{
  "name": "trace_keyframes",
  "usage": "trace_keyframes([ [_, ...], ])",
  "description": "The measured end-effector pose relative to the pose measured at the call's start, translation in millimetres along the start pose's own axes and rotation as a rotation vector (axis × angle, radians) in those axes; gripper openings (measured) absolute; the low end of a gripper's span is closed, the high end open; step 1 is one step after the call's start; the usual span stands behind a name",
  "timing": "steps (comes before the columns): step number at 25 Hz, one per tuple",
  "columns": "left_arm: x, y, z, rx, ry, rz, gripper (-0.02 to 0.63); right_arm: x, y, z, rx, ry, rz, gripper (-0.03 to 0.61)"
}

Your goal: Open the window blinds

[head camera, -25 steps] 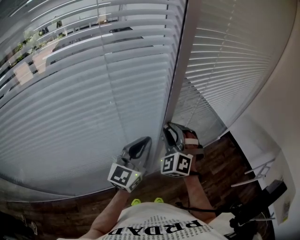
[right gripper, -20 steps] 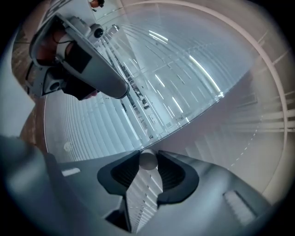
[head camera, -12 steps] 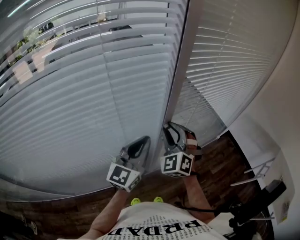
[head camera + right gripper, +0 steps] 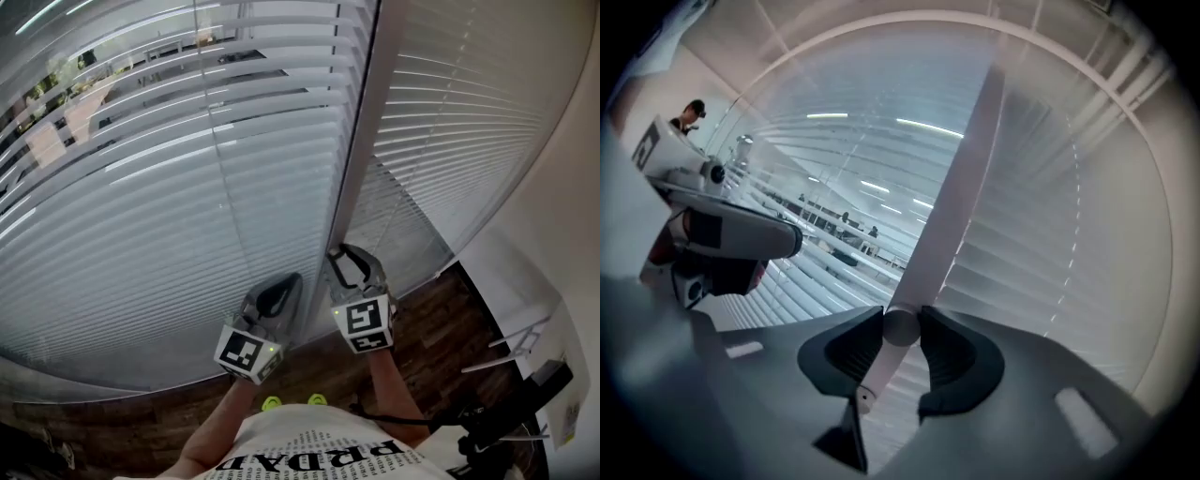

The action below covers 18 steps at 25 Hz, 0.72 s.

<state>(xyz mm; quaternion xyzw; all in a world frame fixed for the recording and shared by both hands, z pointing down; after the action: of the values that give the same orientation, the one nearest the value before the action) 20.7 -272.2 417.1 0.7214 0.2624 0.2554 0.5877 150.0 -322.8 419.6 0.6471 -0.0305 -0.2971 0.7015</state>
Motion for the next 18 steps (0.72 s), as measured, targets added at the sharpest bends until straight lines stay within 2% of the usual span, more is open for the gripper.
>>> trace_keyframes([
  [3,-2.8,-2.7,0.8,-0.011,0.011,0.03,-0.009,5.4,-8.9,-1.4,0.015,-0.013,0.081,0.127],
  [5,-2.5,-3.4,1.7,-0.014,0.016,0.038,-0.008,8.8,-7.8,-1.2,0.034,-0.025,0.172,0.127],
  [7,0.4,-1.8,2.2,-0.017,0.017,0.015,-0.008,10.7,-1.2,-0.8,0.06,-0.042,0.29,0.127],
  [9,3.0,3.8,1.4,-0.016,0.019,0.001,-0.008,9.3,5.9,-0.3,0.079,-0.049,0.359,0.129],
  [16,3.6,1.0,-1.8,0.013,-0.004,-0.046,-0.008,4.6,12.9,-1.7,0.084,-0.022,0.368,0.129],
  [18,0.5,0.4,-1.7,0.009,0.002,-0.021,-0.009,5.8,7.6,-1.5,0.082,-0.014,0.362,0.129],
])
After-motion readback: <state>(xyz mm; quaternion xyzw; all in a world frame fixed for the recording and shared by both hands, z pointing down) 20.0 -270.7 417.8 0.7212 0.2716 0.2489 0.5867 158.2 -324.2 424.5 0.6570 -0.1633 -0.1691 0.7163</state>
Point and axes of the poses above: the fingertips, and each gripper's own axes: z forward along the fingers, x to its right, y out of its underside, the point moved 6 cm from there along -z, backward along the fingers, and after that the axes turned 4 degrees about z, right-handed, at the moved point
